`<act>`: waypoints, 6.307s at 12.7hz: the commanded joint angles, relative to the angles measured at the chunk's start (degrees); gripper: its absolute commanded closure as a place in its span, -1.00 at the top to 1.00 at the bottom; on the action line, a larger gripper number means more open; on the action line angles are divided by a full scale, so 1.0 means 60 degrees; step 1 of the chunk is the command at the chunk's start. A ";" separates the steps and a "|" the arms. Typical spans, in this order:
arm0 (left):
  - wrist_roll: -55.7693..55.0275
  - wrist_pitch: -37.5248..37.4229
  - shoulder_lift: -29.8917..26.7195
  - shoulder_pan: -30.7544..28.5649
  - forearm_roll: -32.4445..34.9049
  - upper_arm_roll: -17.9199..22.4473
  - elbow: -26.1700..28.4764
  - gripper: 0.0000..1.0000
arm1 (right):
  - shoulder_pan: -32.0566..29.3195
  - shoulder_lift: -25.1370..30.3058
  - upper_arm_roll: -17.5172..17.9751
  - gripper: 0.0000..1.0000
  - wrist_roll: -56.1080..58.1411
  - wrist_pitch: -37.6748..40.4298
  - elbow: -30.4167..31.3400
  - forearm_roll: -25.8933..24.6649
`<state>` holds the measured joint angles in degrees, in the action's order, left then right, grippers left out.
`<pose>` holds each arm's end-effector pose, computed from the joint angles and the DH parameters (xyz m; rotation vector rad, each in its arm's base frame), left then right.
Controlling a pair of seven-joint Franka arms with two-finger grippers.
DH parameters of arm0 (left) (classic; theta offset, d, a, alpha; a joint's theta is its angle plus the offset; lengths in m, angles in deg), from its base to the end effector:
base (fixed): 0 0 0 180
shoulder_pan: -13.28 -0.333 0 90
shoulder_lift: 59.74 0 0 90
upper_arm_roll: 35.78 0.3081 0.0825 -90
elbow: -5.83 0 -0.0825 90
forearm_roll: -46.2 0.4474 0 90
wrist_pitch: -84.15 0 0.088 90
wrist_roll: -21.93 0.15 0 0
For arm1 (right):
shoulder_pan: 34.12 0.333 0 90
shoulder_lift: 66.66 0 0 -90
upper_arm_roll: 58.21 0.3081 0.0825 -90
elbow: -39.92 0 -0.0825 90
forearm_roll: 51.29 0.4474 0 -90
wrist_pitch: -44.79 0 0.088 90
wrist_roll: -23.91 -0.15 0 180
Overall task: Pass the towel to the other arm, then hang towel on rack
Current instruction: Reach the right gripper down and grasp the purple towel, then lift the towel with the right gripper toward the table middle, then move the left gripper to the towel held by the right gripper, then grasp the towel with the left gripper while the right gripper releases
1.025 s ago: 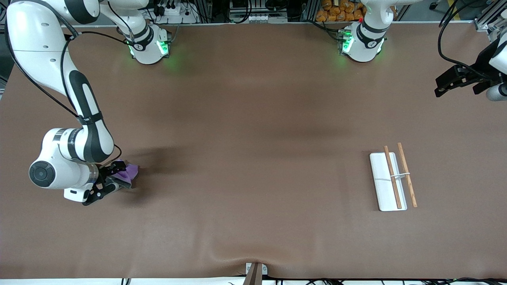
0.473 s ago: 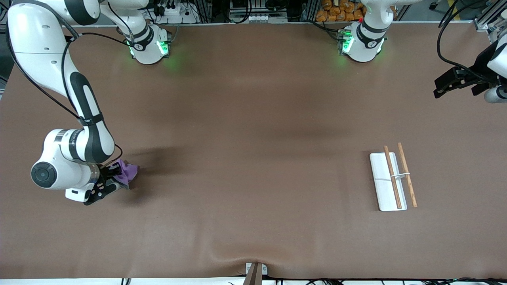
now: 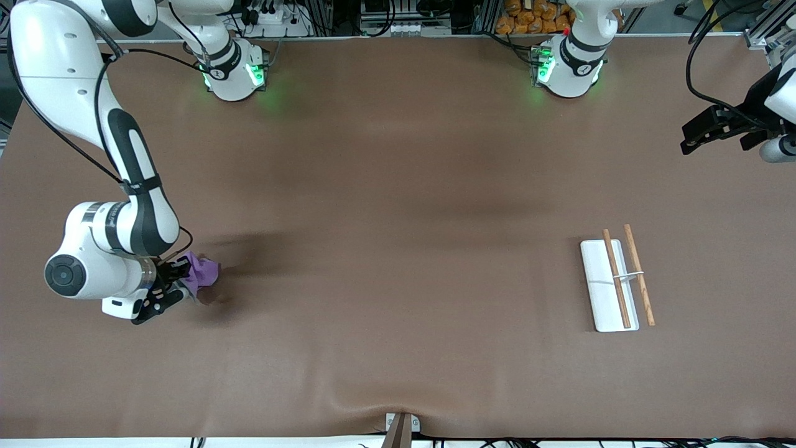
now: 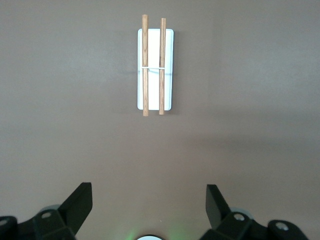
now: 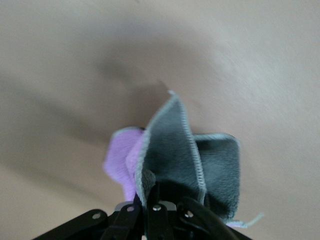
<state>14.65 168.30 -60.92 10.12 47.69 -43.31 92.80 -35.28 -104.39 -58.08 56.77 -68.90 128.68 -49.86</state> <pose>0.5985 -0.0423 0.6054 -3.1089 -0.0826 0.0400 0.7151 -0.0104 0.1607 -2.9271 -0.8142 0.3157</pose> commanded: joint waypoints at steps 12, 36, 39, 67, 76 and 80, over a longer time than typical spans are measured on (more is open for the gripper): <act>0.0012 0.0241 0.0387 -0.0044 -0.0159 -0.0049 -0.0154 1.00 | 0.0733 0.0487 0.3874 -1.00 -0.6085 0.0436 -0.1506 0.3101; -0.3782 0.1325 0.3139 0.0058 -0.6209 -0.0019 -0.0082 1.00 | 0.4001 0.0282 0.5341 -1.00 -1.3327 -0.3670 -0.2239 0.3072; -0.4511 0.1355 0.3726 0.0584 -0.6225 -0.0034 0.0225 1.00 | 0.4001 0.0296 0.5355 -1.00 -1.3342 -0.3670 -0.2239 0.3086; -0.7092 0.3303 0.4299 0.2226 -0.7558 -0.0268 0.2907 -1.00 | 0.3884 0.0311 0.5341 -1.00 -1.3342 -0.3684 -0.2224 0.3086; -0.8014 0.1580 0.4123 0.1644 -0.7353 -0.0064 0.0978 -1.00 | 0.3782 0.0325 0.5341 1.00 -1.3327 -0.3655 -0.2210 0.3072; -0.8060 0.0273 0.3860 0.0983 -0.6783 -0.0049 -0.0122 -1.00 | 0.3767 0.0340 0.5341 1.00 -1.3313 -0.3655 -0.2210 0.3043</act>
<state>-32.25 173.03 -37.03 16.84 5.12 -43.57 94.96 -12.17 -102.10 -26.55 -22.75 -90.94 116.15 -32.13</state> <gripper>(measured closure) 0.974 0.322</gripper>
